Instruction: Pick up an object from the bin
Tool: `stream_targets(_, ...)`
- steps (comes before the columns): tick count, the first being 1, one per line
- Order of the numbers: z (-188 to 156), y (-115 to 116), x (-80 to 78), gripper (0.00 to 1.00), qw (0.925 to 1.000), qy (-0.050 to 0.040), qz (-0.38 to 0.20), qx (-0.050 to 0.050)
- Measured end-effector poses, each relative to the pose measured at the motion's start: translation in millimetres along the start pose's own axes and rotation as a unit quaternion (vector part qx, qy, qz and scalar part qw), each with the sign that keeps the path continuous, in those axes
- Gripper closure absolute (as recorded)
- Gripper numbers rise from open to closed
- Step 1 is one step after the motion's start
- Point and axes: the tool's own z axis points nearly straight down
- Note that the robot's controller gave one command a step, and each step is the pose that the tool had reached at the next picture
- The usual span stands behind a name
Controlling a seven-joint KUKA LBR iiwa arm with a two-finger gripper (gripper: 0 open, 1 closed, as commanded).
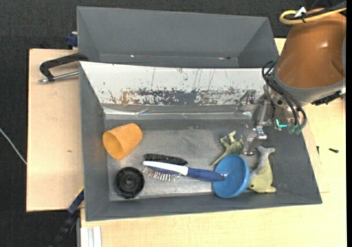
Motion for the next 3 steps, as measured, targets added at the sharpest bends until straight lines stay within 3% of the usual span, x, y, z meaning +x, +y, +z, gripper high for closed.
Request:
stream_targets(1,151.3,18.6,27.0,0.00,0.9561,-0.0019,-0.293,0.000)
stream_targets(2,147.9,17.5,23.6,1.00,0.9562,-0.0081,-0.293,0.003)
stream_targets(3,149.5,18.0,25.7,0.00,0.9562,-0.0050,-0.293,0.001)
